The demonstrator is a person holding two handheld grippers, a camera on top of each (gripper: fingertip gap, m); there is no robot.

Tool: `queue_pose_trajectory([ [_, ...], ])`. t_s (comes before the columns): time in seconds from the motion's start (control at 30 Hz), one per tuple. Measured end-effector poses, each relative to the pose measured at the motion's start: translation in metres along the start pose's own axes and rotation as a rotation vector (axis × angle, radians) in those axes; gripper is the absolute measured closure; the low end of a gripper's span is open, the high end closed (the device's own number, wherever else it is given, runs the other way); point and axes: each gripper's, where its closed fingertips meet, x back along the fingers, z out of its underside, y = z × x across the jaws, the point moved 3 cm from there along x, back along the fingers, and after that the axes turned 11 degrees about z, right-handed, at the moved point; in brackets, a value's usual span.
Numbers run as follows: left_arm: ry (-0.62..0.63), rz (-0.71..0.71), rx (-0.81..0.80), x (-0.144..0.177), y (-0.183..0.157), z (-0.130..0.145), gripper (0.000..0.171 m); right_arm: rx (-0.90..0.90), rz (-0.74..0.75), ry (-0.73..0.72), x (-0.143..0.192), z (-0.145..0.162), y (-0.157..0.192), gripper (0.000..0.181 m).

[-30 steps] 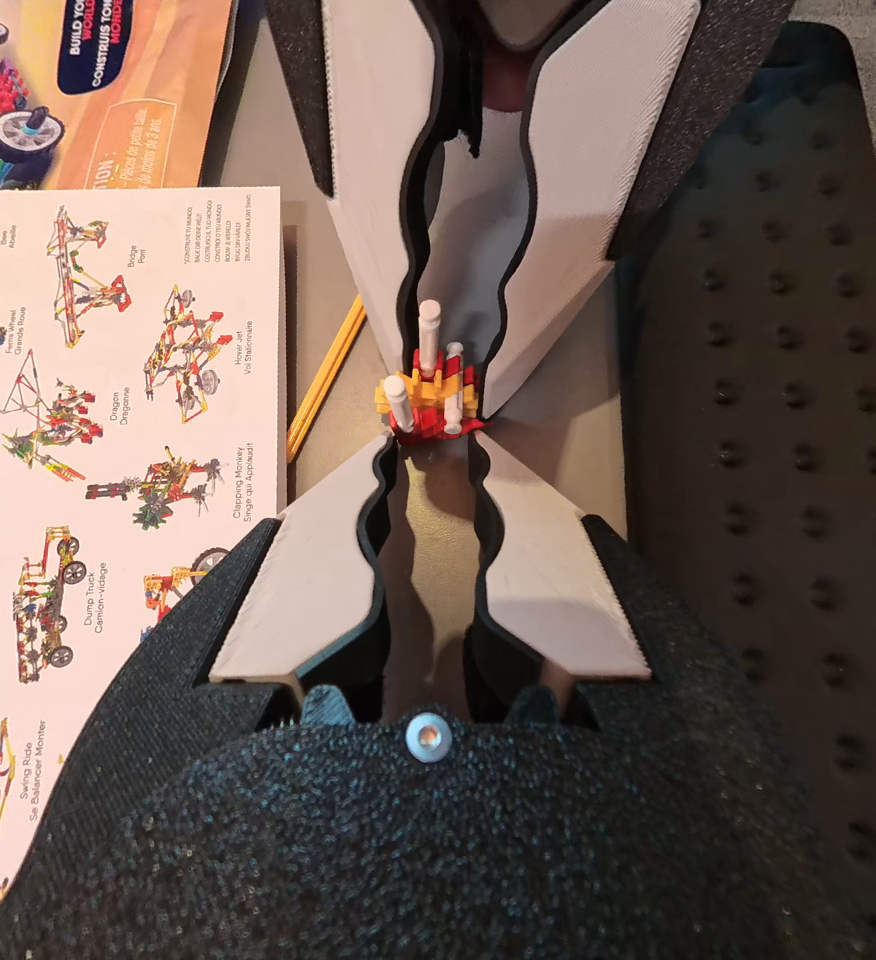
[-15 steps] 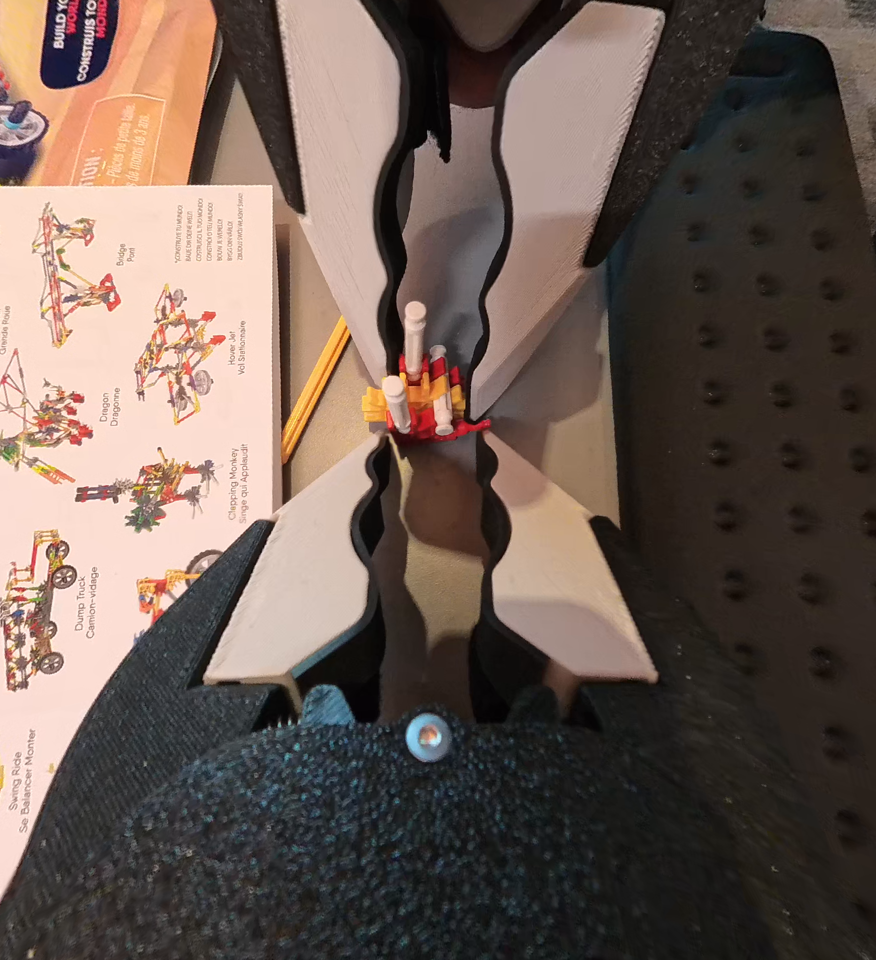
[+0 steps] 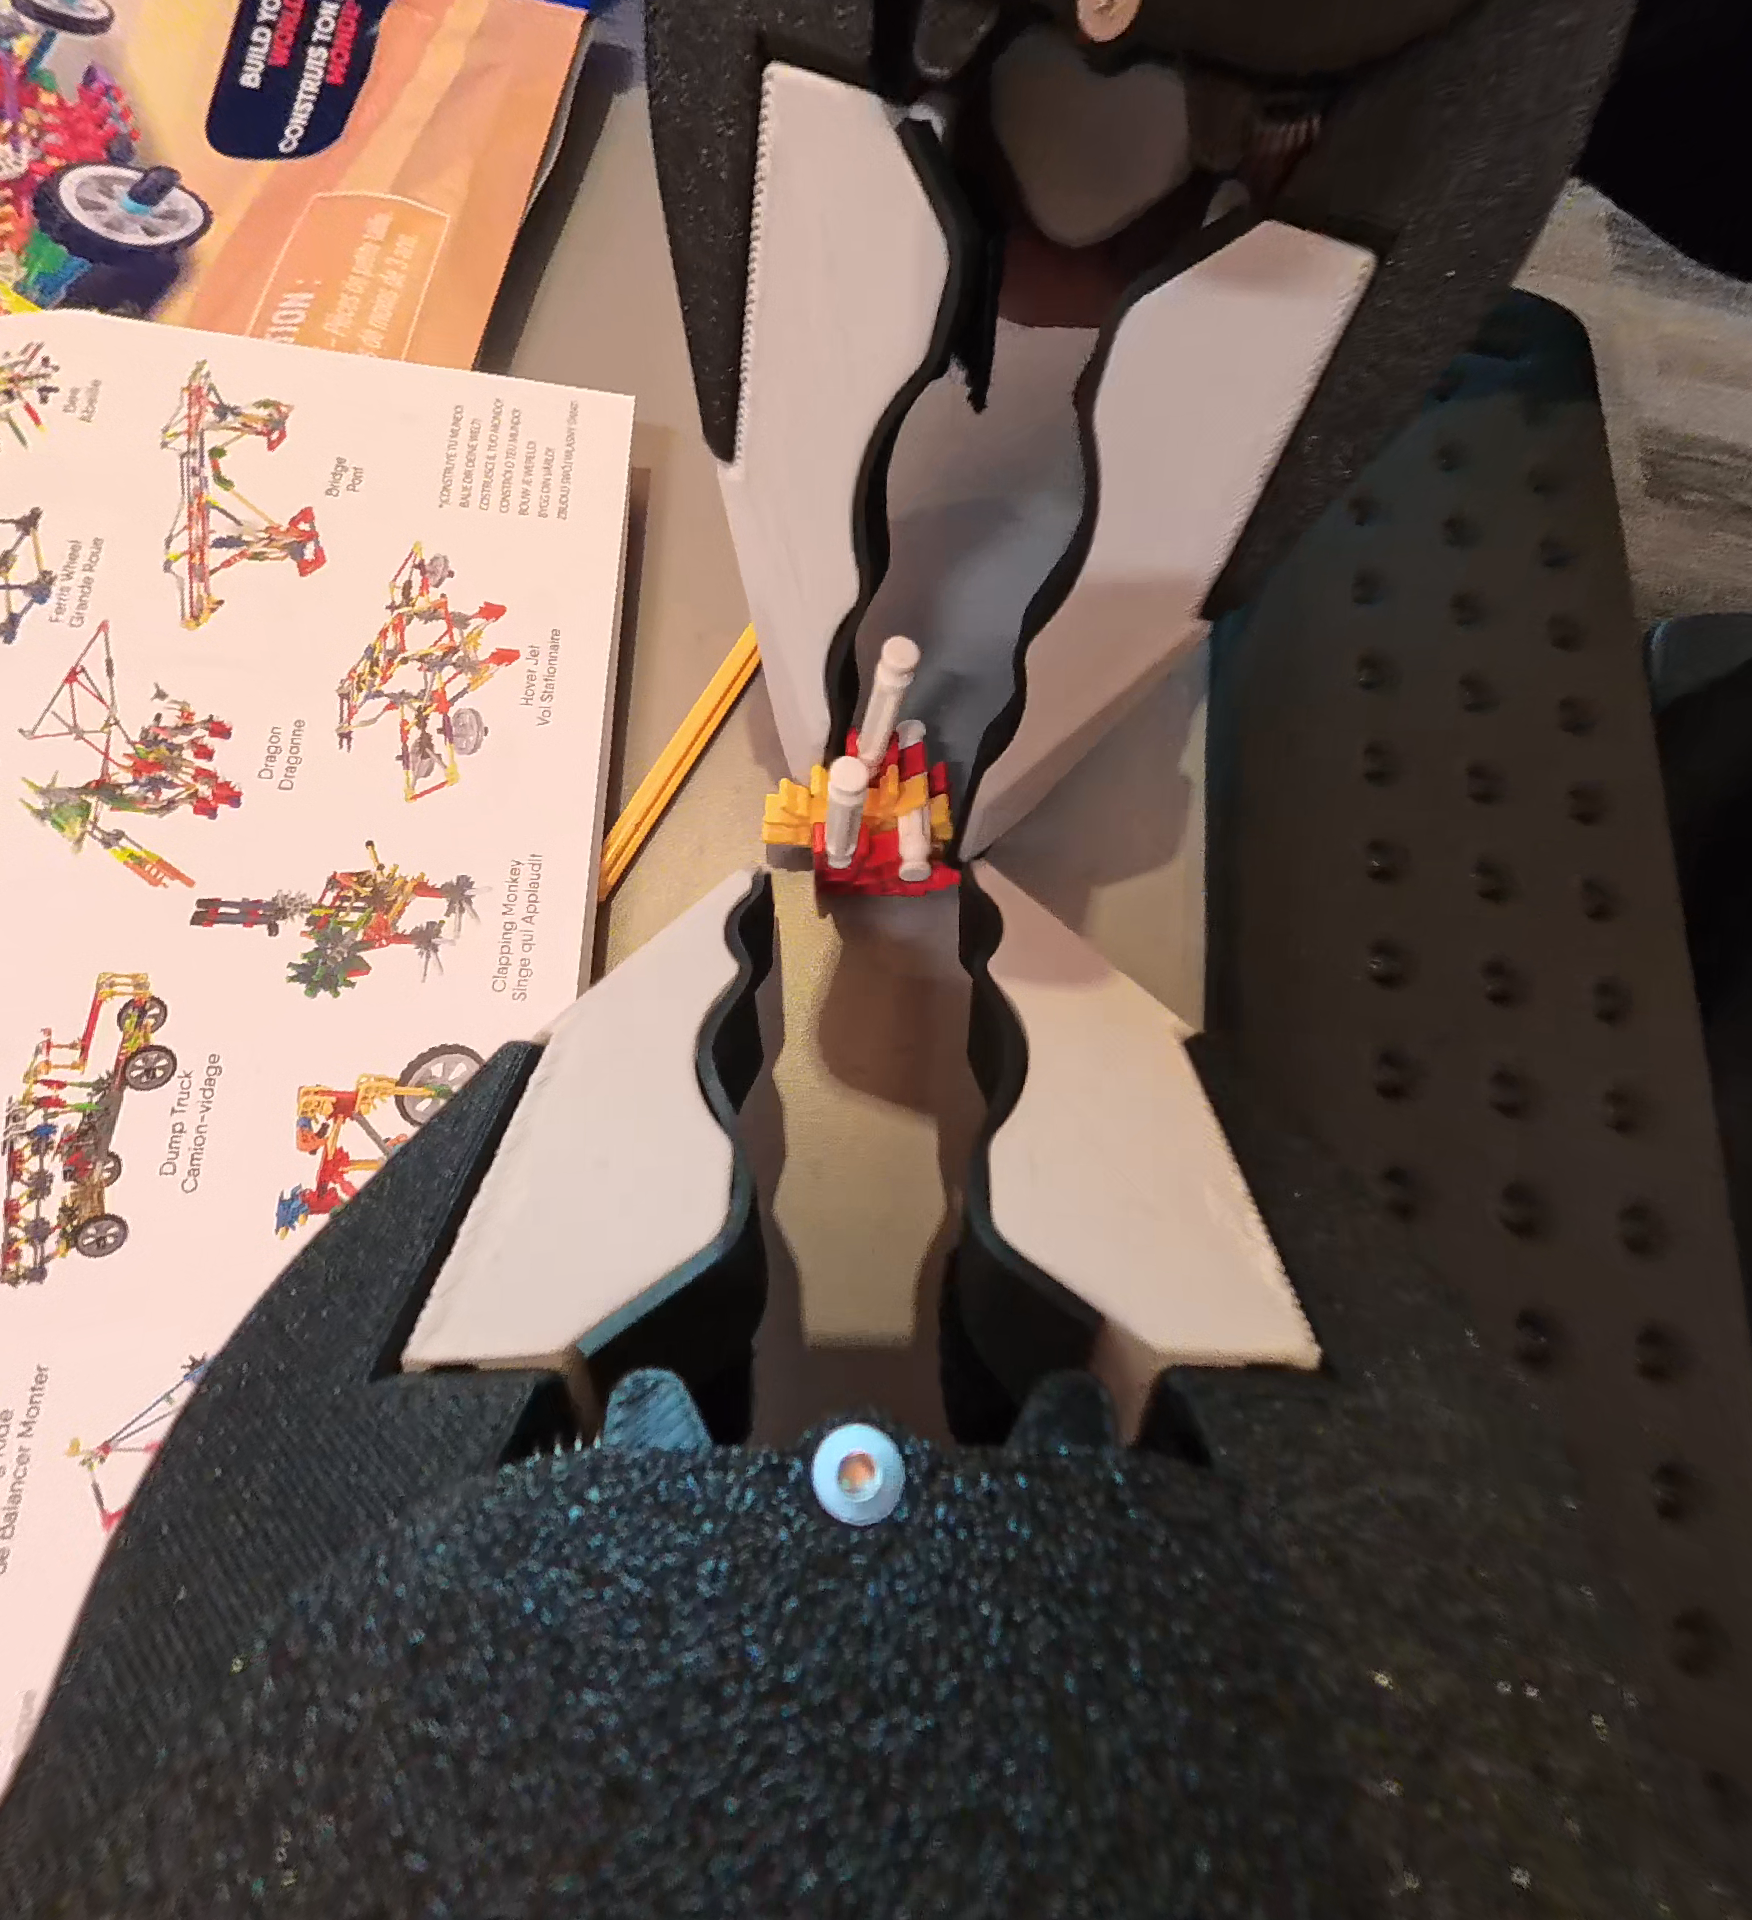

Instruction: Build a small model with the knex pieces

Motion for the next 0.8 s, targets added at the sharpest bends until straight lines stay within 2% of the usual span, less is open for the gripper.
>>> queue_pose_trajectory([
  [0.27,-0.008,0.026,0.015,-0.0037,-0.0006,0.0007,0.152,0.012,-0.003,0.008,-0.0010,-0.0024,0.0014,0.154],
  [0.8,-0.021,0.052,0.018,-0.0033,0.0006,0.0015,0.153,-0.009,-0.012,-0.022,0.0004,-0.0007,0.0018,0.153],
])
